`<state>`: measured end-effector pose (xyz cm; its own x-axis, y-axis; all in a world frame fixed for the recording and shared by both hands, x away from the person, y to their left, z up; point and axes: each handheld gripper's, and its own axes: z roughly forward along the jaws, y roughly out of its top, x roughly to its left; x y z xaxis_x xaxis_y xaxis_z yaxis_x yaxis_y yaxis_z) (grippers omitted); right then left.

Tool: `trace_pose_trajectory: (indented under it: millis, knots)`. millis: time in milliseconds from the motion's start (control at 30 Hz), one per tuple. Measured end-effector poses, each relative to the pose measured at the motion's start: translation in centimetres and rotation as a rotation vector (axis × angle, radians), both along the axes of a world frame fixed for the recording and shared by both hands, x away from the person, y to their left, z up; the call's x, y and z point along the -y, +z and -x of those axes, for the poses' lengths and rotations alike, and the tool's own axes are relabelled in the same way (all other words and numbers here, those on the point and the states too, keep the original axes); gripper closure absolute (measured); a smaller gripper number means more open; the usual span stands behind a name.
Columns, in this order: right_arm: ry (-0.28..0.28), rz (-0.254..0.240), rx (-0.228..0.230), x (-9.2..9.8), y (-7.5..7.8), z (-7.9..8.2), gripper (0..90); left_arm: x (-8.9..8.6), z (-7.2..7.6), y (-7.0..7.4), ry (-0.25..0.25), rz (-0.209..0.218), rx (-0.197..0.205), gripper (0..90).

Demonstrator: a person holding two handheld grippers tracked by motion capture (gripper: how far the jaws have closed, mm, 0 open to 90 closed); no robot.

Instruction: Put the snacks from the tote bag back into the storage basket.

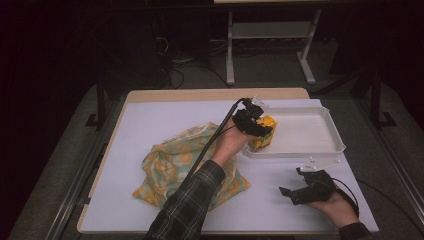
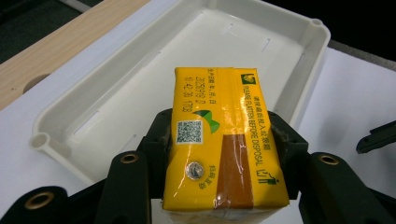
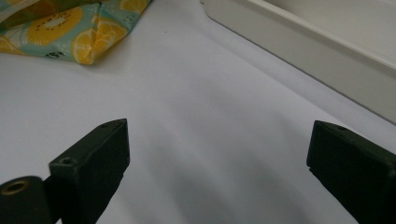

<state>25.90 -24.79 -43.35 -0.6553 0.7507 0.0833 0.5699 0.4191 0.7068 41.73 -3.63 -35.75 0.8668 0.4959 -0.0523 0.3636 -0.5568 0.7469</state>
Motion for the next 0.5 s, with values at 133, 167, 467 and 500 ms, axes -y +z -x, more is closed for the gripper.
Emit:
trace_pose_trajectory:
  millis: [133,167,467,500]
  knots:
    - [-0.002,-0.002,-0.004,0.0,0.0,0.0,5.5,0.0,-0.1,-0.5,0.003,-0.008,-0.006,51.3]
    - [-0.004,-0.003,-0.007,-0.1,0.0,0.0,5.5,0.0,-0.1,-0.6,0.001,-0.010,-0.009,51.3]
    - [-0.001,0.000,-0.006,0.0,0.0,0.0,5.5,0.0,-0.1,-1.4,0.002,-0.026,-0.019,51.2]
    - [0.002,0.001,-0.002,0.0,0.0,0.0,5.5,0.0,0.0,-1.6,0.006,-0.029,-0.026,51.2]
